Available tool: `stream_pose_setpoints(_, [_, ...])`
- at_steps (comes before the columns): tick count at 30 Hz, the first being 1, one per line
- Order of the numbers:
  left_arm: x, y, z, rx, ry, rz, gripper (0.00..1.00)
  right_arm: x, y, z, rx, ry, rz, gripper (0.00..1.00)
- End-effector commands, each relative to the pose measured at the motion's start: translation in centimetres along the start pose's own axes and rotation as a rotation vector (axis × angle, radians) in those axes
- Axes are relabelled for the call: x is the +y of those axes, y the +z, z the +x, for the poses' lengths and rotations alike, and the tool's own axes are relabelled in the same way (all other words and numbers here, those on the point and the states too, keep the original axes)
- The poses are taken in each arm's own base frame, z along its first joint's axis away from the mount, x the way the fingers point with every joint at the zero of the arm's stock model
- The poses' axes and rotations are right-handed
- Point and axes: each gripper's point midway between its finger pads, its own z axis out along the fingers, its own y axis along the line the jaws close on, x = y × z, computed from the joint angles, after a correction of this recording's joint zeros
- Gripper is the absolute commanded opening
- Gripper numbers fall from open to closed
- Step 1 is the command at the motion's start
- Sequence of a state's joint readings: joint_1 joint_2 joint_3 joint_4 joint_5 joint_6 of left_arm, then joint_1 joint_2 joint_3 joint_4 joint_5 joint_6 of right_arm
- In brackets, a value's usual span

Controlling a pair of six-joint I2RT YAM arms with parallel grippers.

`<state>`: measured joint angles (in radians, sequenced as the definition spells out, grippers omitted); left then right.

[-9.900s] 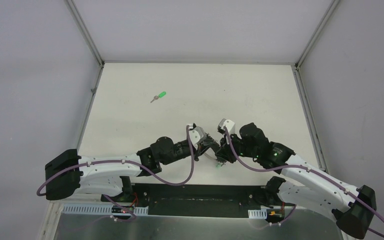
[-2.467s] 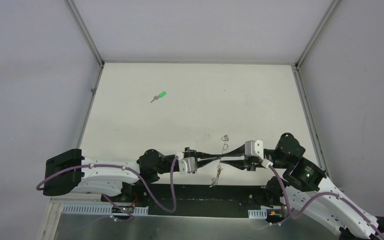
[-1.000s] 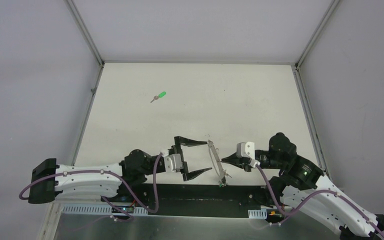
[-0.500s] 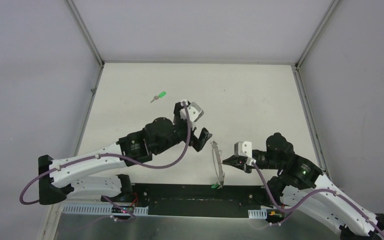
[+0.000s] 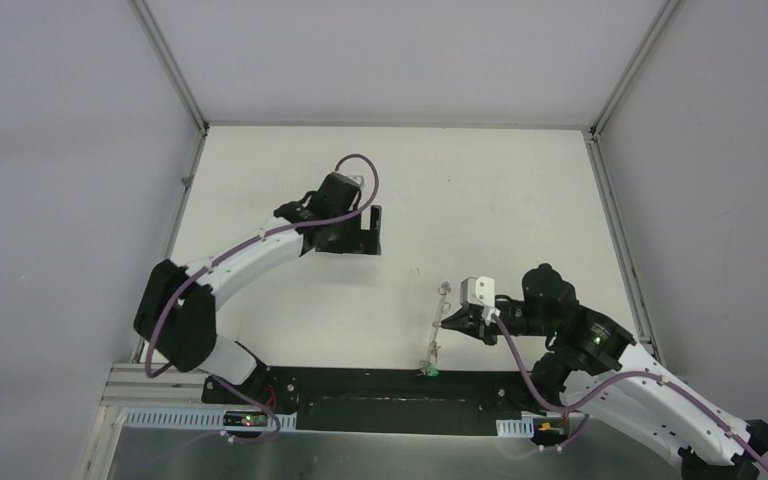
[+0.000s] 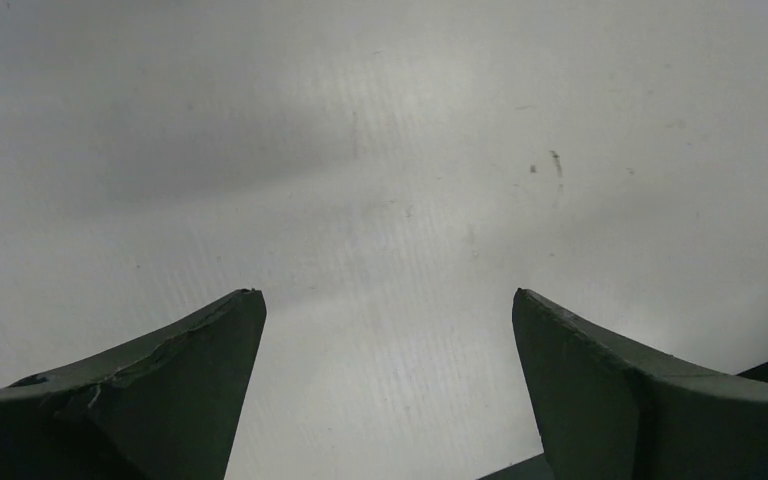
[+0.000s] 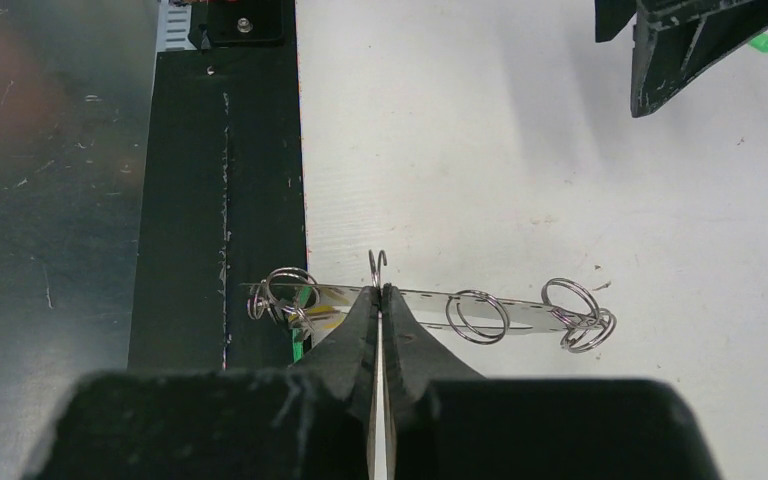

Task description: Put the keys on the keyring

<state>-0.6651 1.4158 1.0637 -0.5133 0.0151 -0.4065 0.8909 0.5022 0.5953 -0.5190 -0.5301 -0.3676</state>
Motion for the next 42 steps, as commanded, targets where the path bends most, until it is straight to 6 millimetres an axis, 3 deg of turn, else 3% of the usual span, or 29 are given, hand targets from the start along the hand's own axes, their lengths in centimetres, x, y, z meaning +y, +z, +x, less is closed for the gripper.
stream_pose_setpoints(1, [0.3, 1.9, 0.1, 0.143, -0.162, 0.049, 0.99, -0.8, 0.6, -2.1, -0.077, -0.012, 0.014, 0.00])
stream_pose_setpoints(8, [6.7, 6.0, -4.9, 0.145, -0.202, -0.144, 0.99, -0.9, 1.6, -2.0, -0.077, 0.010, -0.005, 0.00])
stream_pose_setpoints(15, [12.3, 8.0, -11.1, 0.065, -0.107, -0.323, 0.99, -1.0, 2.3, -1.1, -0.056, 0.025, -0.012, 0.00])
stream_pose_setpoints(20, [15.8, 10.3, -13.3, 0.080, -0.071, -0.413, 0.98, -1.3, 2.8, -1.0, -0.037, 0.037, -0.017, 0.00])
stream_pose_setpoints(24, [17.5, 12.4, -14.9, 0.080, -0.002, -0.446, 0.98, -1.5, 3.1, -1.0, -0.028, 0.043, -0.020, 0.00])
stream_pose_setpoints(27, [18.5, 13.9, -15.0, 0.106, 0.030, -0.447, 0.98, -0.5, 3.4, -1.2, -0.038, 0.061, -0.085, 0.00])
stream_pose_setpoints(32, [19.5, 15.8, -14.2, 0.147, 0.031, -0.409, 0.93, -0.4, 3.6, -1.2, -0.036, 0.073, -0.092, 0.00])
stream_pose_setpoints(37, [20.8, 15.9, -12.6, 0.200, 0.003, -0.412, 0.86, -0.5, 3.6, -1.1, -0.033, 0.071, -0.090, 0.00])
stream_pose_setpoints(42, [20.9, 15.3, -10.7, 0.252, 0.004, -0.413, 0.76, -0.7, 3.6, -1.4, -0.037, 0.069, -0.081, 0.00])
